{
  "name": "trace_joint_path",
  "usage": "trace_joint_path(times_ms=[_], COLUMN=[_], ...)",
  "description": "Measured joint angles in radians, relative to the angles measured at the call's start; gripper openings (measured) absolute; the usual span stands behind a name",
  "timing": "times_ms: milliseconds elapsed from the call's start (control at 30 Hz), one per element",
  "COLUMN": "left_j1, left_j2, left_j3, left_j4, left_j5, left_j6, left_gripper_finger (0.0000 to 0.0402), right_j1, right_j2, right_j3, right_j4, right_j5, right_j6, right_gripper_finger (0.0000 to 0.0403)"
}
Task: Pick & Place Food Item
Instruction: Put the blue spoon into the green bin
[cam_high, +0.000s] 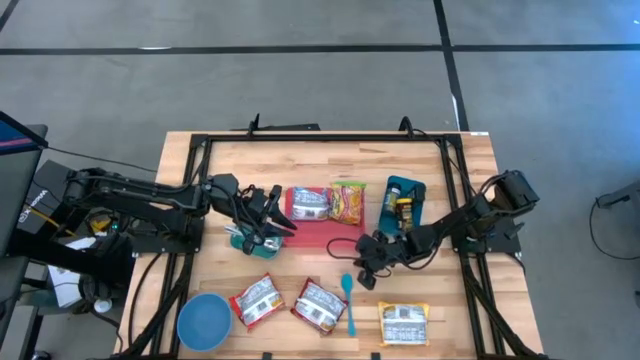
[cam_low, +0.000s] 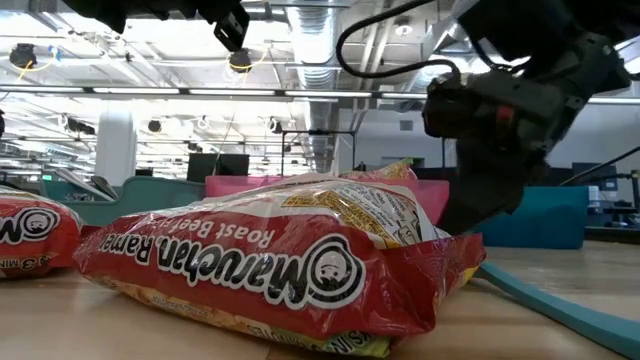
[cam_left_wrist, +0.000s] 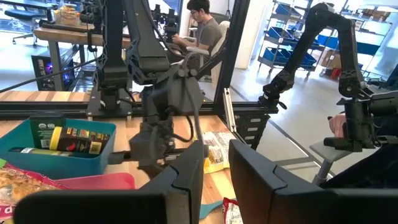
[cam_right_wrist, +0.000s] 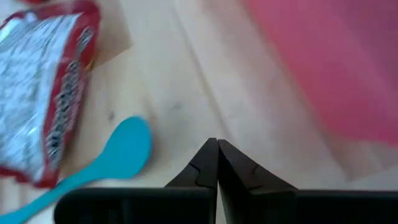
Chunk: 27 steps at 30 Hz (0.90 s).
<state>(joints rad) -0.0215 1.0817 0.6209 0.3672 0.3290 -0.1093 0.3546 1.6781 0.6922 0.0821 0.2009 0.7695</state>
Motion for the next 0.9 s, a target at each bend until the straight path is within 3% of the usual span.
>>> trace_joint_path(times_ms=[300,600,900], left_j1=[0.000,0.000,0.000], left_j2=[0.000,0.000,0.000], left_j3=[0.000,0.000,0.000], left_j4=[0.000,0.000,0.000], left_j5=[0.000,0.000,0.000], left_j6=[0.000,0.000,0.000], left_gripper_finger=[0.0072,0.0072,0.0072], right_j1=[0.067,0.060,0.015], right_j2=[-0.085,-0.066,-0.028], right_j3=[0.000,0.000,0.000], right_j4=[0.006,0.027,0.082], right_j5=[-0.050,-0.127,-0.175], right_j6=[0.017,0.017,0.013], right_gripper_finger=[0.0000,0.0003,0.0075])
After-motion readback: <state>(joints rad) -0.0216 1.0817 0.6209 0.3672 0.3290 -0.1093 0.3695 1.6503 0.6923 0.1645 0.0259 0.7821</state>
